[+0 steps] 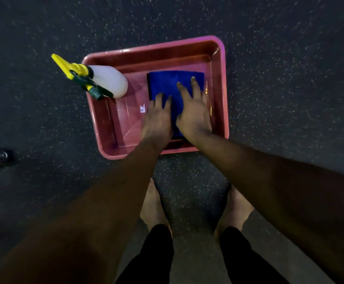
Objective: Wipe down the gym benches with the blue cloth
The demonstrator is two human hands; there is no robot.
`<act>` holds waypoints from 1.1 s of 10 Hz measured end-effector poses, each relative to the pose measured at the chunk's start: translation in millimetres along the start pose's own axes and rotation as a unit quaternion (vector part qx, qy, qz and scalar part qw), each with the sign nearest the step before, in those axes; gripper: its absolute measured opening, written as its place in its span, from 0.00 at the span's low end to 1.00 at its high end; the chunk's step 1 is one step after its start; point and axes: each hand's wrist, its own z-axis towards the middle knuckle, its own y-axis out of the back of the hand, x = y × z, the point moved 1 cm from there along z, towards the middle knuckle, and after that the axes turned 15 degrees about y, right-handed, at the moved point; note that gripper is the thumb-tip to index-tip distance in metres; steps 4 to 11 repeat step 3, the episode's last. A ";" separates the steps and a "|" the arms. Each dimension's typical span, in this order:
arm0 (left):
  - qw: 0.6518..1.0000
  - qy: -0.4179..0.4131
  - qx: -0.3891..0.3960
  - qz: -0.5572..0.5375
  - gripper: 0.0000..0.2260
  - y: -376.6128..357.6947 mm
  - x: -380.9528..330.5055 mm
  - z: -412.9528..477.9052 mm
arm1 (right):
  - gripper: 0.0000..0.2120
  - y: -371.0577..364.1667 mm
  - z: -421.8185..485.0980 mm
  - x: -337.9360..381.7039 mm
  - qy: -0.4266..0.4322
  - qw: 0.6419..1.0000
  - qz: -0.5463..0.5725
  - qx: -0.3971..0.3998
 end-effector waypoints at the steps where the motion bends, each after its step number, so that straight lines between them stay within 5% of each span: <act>1: 1.000 -0.011 0.019 -0.004 0.39 -3.7 4.9 1.5 | 0.49 -9.0 -6.1 -8.4 0.023 0.994 -0.044 0.095; 3: 0.992 -0.010 0.120 -0.032 0.32 29.8 2.7 -1.3 | 0.46 26.0 -3.1 -5.5 0.010 0.989 0.041 0.142; 11: 0.992 -0.010 0.120 -0.032 0.32 29.8 2.7 -1.3 | 0.46 26.0 -3.1 -5.5 0.010 0.989 0.041 0.142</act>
